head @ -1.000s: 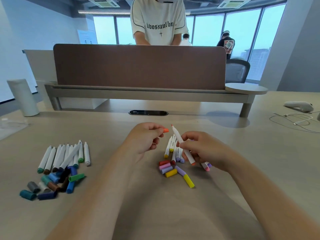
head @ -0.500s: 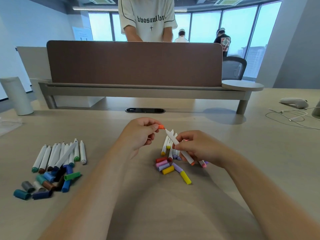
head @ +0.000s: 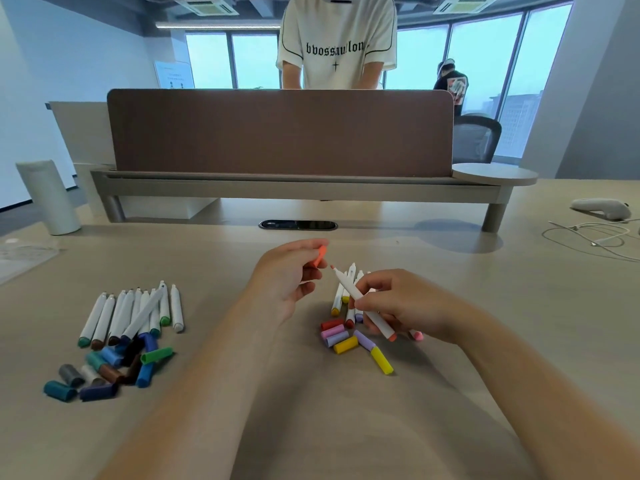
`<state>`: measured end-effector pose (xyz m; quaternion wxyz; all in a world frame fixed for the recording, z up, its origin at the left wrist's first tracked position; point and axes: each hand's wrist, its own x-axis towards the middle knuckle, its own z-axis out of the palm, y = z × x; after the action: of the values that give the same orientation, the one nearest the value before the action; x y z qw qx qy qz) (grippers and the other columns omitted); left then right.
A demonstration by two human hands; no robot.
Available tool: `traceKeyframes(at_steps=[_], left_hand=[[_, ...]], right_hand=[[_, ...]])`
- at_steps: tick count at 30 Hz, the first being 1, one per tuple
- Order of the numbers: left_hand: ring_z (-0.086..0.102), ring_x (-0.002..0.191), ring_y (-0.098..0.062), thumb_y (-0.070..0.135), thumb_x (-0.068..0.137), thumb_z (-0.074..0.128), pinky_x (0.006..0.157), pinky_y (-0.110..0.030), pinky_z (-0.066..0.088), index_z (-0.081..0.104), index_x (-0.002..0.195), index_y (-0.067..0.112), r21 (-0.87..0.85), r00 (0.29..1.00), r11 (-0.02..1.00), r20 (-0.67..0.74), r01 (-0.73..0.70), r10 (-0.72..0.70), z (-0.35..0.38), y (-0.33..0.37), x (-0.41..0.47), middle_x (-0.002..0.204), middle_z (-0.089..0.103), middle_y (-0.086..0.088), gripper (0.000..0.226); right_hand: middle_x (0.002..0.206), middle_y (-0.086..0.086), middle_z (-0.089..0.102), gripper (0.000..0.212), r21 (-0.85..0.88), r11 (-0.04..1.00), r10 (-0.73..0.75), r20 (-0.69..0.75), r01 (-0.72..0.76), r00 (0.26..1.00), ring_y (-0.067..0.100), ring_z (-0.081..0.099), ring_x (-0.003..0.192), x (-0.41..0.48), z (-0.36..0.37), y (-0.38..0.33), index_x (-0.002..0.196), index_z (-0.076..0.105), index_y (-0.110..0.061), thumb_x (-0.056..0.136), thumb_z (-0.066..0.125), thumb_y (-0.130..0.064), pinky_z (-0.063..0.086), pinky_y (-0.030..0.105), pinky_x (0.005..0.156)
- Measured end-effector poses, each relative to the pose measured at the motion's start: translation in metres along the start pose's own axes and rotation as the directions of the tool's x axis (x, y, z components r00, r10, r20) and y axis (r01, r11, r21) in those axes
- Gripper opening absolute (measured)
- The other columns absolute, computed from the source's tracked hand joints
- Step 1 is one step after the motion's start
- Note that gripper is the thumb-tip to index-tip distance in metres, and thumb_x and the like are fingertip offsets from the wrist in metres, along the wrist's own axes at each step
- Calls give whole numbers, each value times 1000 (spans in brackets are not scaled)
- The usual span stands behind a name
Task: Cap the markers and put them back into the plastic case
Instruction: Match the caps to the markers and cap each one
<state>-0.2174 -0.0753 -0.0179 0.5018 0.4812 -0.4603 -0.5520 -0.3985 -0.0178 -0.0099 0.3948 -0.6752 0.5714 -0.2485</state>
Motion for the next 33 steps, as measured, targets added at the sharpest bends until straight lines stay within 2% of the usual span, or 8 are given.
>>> traceKeyframes(at_steps=[6, 10, 14, 20, 22, 26, 30, 33], left_hand=[[70, 78, -19, 14, 95, 61, 75, -32, 55, 68, 103, 14, -2, 1000, 1000, -9, -5, 5, 4, -1, -1, 87, 77, -8, 10], [70, 79, -20, 13, 95, 61, 75, -32, 55, 67, 101, 13, 23, 1000, 1000, -4, -6, 6, 5, -1, 0, 86, 77, -8, 8], [71, 78, -19, 13, 94, 61, 76, -33, 56, 67, 98, 13, 113, 999, 993, -13, -45, 47, 6, -2, -1, 86, 76, -8, 7], [71, 66, -14, 11, 92, 62, 67, -30, 55, 65, 94, 8, 327, 988, 935, -30, -134, 152, 19, -9, -6, 79, 74, -6, 5], [72, 67, -15, 10, 93, 61, 62, -29, 53, 64, 94, 7, 319, 984, 936, -45, -151, 174, 23, -11, -6, 80, 74, -6, 5], [72, 79, -15, 12, 96, 54, 61, -26, 49, 67, 108, 17, 283, 982, 941, 33, -185, 184, 25, -9, -7, 95, 73, -3, 18], [65, 96, -17, 21, 92, 56, 79, -31, 53, 56, 134, 29, 467, 983, 865, 64, -182, 172, 29, -12, -6, 113, 68, -1, 43], [61, 84, -14, 24, 93, 57, 76, -29, 49, 65, 117, 23, 551, 980, 812, 55, -192, 193, 25, -12, -3, 103, 68, 1, 26]], right_hand=[[82, 16, 72, 15, -34, 999, -9, 24, 10, 1000, 16, 60, 60, 1, 1, 0, 98, 69, -17, 94, 57, -24, 48, 31, 66], [71, 9, 68, 14, -16, 1000, -3, 34, 4, 999, 12, 57, 54, 1, 0, 0, 99, 67, -16, 96, 55, -22, 47, 23, 56], [73, 9, 70, 13, -7, 1000, -6, 9, 7, 1000, 13, 60, 57, 3, 0, 2, 99, 68, -17, 96, 57, -22, 50, 23, 58], [77, 1, 73, 15, -110, 992, -64, -92, 54, 994, 4, 64, 60, 7, -1, 6, 95, 74, -16, 96, 61, -24, 51, 18, 61], [76, -5, 69, 15, -159, 985, -80, -116, 61, 990, -3, 62, 57, 8, -1, 7, 98, 73, -16, 97, 60, -23, 44, 9, 53], [79, -1, 69, 18, -215, 975, -96, -230, 46, 968, 2, 57, 60, 11, -4, 7, 95, 74, -19, 97, 59, -28, 42, 12, 53], [74, 3, 67, 20, -304, 948, -41, -403, -92, 914, 11, 56, 59, 20, -13, 11, 87, 73, -14, 93, 61, -29, 40, 22, 52], [74, 12, 68, 23, -365, 897, 60, -456, -248, 888, 20, 57, 55, 24, -12, 20, 83, 72, -8, 89, 60, -27, 40, 22, 47]])
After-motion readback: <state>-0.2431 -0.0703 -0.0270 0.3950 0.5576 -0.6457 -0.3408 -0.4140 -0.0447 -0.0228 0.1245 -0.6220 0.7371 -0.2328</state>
